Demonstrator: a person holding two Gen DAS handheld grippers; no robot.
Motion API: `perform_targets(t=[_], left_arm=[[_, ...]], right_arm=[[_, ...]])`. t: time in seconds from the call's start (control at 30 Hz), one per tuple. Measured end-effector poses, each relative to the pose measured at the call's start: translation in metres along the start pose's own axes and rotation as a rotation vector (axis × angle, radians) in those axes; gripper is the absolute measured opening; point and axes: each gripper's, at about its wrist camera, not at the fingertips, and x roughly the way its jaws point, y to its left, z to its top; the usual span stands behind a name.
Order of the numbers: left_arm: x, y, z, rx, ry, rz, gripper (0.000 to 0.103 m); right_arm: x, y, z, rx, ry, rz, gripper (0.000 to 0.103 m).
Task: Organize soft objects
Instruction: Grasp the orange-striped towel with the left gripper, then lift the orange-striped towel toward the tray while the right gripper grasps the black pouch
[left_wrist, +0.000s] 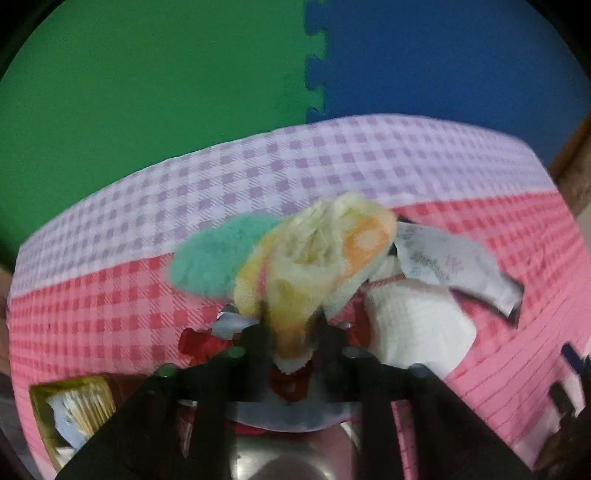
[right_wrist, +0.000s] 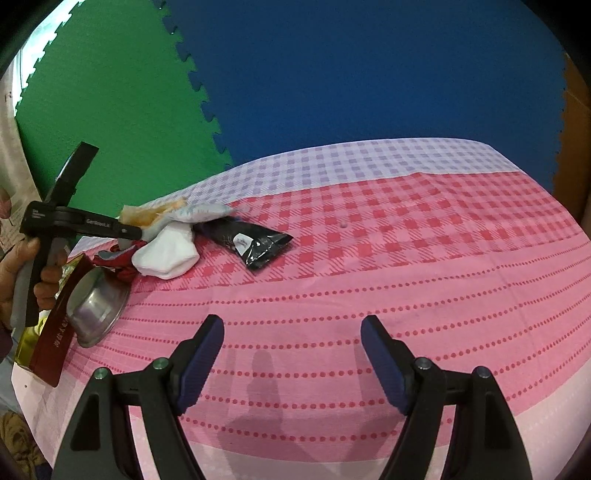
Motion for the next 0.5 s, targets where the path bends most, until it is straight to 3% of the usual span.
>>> perform_targets(t=[0.23, 0.4, 0.5], left_arm=[[-0.030, 0.002, -0.011, -0.118, -0.108, -0.039, 0.015], [-0.085, 0.003, -0.035, -0.202, -0.224, -0.062, 0.015], [-0.121, 0.007, -0.058, -0.238, -0.279, -0.062, 0.015]], right_arm=[[0.003, -0.002, 0.001, 0.010, 0.012, 0.014, 0.079], [0.000, -0.004, 0.001, 0.014, -0.006, 0.038, 0.079], [-0.005, -0.003, 0.001, -0.008, -0.011, 0.097, 0.079]])
